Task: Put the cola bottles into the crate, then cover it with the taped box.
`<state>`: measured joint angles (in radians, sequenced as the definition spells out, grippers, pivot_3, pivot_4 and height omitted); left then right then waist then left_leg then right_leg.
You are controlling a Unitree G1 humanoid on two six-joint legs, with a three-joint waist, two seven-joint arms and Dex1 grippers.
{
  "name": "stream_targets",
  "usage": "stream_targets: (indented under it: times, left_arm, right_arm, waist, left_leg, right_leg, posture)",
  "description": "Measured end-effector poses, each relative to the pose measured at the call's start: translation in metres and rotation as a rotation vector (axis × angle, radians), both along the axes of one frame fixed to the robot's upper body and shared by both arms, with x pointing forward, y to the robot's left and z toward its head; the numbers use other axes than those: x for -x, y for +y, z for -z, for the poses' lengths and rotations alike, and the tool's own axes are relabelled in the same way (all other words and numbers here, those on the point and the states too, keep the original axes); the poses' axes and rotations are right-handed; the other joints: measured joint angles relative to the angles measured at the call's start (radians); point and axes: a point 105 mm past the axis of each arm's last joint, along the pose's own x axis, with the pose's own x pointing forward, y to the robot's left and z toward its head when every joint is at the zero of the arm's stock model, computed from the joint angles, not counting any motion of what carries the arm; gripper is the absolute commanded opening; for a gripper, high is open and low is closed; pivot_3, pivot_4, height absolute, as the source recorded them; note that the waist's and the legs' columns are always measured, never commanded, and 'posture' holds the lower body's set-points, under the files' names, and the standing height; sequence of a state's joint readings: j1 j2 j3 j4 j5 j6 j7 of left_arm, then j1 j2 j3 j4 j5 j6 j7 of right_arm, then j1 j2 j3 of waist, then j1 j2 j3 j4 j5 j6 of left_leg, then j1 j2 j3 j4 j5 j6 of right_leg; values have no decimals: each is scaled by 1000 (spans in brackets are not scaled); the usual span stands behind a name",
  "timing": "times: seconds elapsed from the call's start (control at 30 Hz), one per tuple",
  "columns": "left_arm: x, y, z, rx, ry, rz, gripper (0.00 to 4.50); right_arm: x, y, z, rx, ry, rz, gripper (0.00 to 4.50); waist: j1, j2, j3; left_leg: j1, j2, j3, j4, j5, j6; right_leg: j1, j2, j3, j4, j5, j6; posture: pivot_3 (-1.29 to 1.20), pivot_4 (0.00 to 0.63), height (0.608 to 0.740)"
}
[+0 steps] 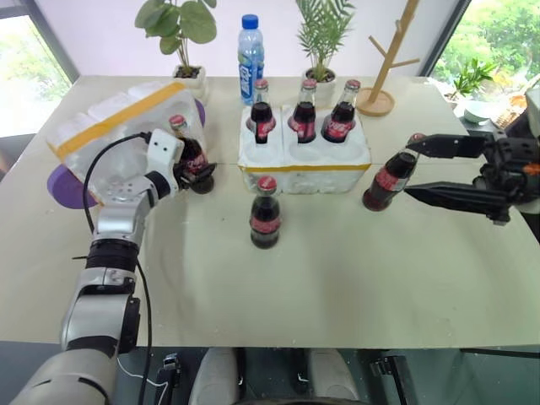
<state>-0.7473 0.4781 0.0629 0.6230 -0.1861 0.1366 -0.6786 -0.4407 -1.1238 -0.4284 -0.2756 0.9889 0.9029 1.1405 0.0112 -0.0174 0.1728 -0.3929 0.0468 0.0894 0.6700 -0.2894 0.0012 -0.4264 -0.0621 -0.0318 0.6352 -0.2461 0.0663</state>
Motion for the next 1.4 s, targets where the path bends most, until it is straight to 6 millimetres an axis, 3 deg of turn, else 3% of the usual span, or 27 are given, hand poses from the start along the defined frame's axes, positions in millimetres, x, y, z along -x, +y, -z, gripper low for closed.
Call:
stream_targets:
  times: [0.27, 0.37, 0.47, 0.6, 0.7, 0.8, 0.93, 1.03, 1.4]
  left_arm:
    - [18, -10, -13, 54, 74, 193, 3170]
    - [36, -15, -42, 67, 100, 352, 3170]
    - [47, -26, -77, 60, 98, 498, 3170]
    - [50, -60, -139, 56, 29, 700, 3170]
    - [38, -97, -168, 105, -46, 774, 3170]
    - [22, -132, -161, 113, -51, 787, 3170]
    - [6, -167, -126, 108, 6, 754, 3170]
    - [-1, -179, -103, 61, 16, 712, 3170]
    - [-8, -207, -97, 90, -44, 602, 3170]
  right_arm:
    - [-3, 2, 3, 4, -6, 5, 4500]
    - [-4, 2, 2, 5, -11, 6, 4500]
    - [-5, 2, 3, 6, -7, 15, 4500]
    - [-6, -1, 8, 9, 15, 40, 4500]
    - [-7, 0, 11, 21, 10, 65, 4500]
    - [-5, 2, 12, 28, 2, 81, 4500]
    - [2, 2, 14, 24, -1, 125, 4500]
    - [7, 2, 17, 11, 1, 155, 4500]
    - [23, 11, 28, -24, 37, 215, 4500]
  waist:
    - [0, -1, 1]
    - [0, -1, 1]
    - [4, -2, 2]
    - [17, -4, 3]
    - [26, -4, 3]
    - [26, -4, 3]
    - [21, -4, 3]
    - [16, -5, 4]
    - [26, -5, 4]
  left_leg:
    - [-4, 0, -1, 0, 0, 0]
    - [-16, 1, -4, 13, 0, 1]
    - [-17, -1, -4, 15, -1, 1]
    - [-17, -3, -3, 17, -1, 1]
    - [-17, -4, -4, 19, -1, 2]
    - [-17, -5, -4, 19, -1, 3]
    - [-18, -4, -4, 19, -3, 6]
    - [-19, -4, -4, 17, -3, 6]
    - [-19, -5, -5, 20, -3, 5]
  right_leg:
    - [-3, 0, -1, 0, 0, 0]
    - [-10, 4, -3, 3, 0, 0]
    - [-11, 2, -3, 5, 0, 0]
    - [-8, 1, -5, 5, 1, 2]
    - [-7, 0, -5, 5, 2, 3]
    - [-7, 1, -5, 5, 2, 3]
    - [-9, 1, -4, 5, 2, 3]
    - [-12, 1, -3, 5, 2, 3]
    - [-12, 0, -2, 10, 2, 3]
  posture:
    - [0, 150, 740]
    - [0, 150, 740]
    - [0, 150, 740]
    - [0, 150, 740]
    - [0, 150, 740]
    - [0, 150, 740]
    - [0, 150, 740]
    - [0, 150, 740]
    - [0, 150, 740]
